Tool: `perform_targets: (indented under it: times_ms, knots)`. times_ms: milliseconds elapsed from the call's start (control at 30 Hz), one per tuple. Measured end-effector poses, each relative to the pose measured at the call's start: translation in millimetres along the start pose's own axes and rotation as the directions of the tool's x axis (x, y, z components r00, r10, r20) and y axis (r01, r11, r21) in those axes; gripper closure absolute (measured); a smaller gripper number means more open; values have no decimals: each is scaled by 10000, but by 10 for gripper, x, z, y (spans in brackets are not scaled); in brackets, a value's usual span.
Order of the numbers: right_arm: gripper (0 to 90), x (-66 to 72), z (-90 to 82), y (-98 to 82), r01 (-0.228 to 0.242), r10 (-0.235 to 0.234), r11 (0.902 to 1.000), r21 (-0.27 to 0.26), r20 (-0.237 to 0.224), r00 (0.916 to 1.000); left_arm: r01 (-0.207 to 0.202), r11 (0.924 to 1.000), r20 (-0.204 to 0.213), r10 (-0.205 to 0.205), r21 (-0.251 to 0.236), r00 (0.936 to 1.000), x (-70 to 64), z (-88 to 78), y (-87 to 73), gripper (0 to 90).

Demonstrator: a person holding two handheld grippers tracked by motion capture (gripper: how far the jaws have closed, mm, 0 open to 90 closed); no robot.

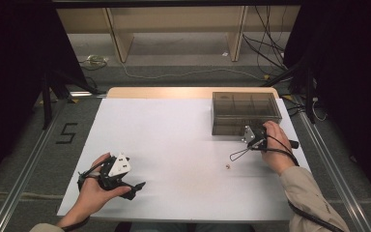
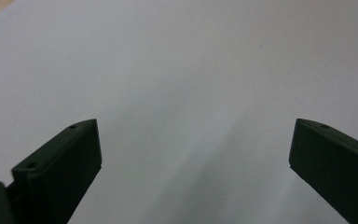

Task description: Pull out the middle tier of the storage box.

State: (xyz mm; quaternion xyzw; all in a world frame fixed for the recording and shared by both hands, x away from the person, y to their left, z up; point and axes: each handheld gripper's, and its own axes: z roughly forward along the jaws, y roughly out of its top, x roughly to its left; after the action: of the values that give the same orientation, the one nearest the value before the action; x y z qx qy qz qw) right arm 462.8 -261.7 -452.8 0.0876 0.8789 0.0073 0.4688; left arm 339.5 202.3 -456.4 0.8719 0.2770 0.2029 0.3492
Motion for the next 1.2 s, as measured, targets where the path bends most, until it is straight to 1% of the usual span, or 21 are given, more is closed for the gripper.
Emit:
perform_targets:
  times_ms: [100,167,200,233,300,333,367,433,500,633,667,733,833,1000,1067,1133,1167,1200]
  knots:
    - [744,-23,3,-4,68,-68,10000,1,-101,9999,5,10000,4,-5,-7,10000,1,-1,1,22]
    - [754,-38,2,-1,118,-117,9999,51,-253,9996,9,10000,2,-9,-7,10000,1,1,1,23]
    - [763,-59,12,-3,283,-286,9996,-78,-298,9991,10,10000,3,-10,-8,10000,0,2,1,23]
    - [771,-72,5,-1,324,-323,9995,22,-407,9986,3,10000,10,-3,-7,10000,0,2,1,23]
    - [787,-104,6,-3,464,-464,9989,-3,-599,9971,11,10000,0,-11,-5,10000,0,2,0,23]
    - [796,-123,2,-4,405,-403,9992,4,-784,9961,11,10000,-1,-11,-6,10000,1,2,0,23]
    - [801,-141,2,-2,505,-505,9987,-18,-825,9953,18,10000,-2,-18,-12,10000,2,1,1,23]
    - [810,-174,5,-3,639,-645,9979,-86,-1057,9923,16,10000,-1,-16,-12,10000,3,1,0,23]
    - [815,-204,1,-1,695,-694,9976,-40,-1280,9893,15,10000,10,-15,-11,10000,2,1,-1,24]
    - [815,-247,11,-13,469,-486,9988,-145,-1592,9860,13,10000,7,-13,-6,10000,3,-2,1,24]
    - [815,-257,12,-14,473,-489,9988,-137,-1689,9844,14,10000,11,-14,-10,10000,4,-1,0,24]
    - [815,-262,21,-16,465,-497,9987,-229,-1642,9852,9,10000,7,-9,-7,10000,4,0,0,24]
    - [812,-268,24,-14,494,-518,9986,-184,-1716,9838,11,10000,13,-11,-3,10000,3,1,1,23]
    - [805,-261,21,-5,594,-599,9982,-80,-1699,9836,17,10000,8,-16,-6,10000,2,1,3,24]
    - [810,-256,28,-7,617,-638,9979,-178,-1636,9845,13,10000,10,-13,-17,10000,1,2,2,24]
    - [818,-263,19,3,764,-756,9971,-21,-1754,9816,15,10000,-5,-15,-17,10000,2,1,2,24]
    - [822,-264,25,4,813,-821,9966,-113,-1721,9817,15,10000,-6,-15,-10,10000,3,-1,2,24]
    - [826,-276,18,10,900,-889,9959,-26,-1826,9792,17,10000,-5,-17,-10,10000,5,-1,2,24]
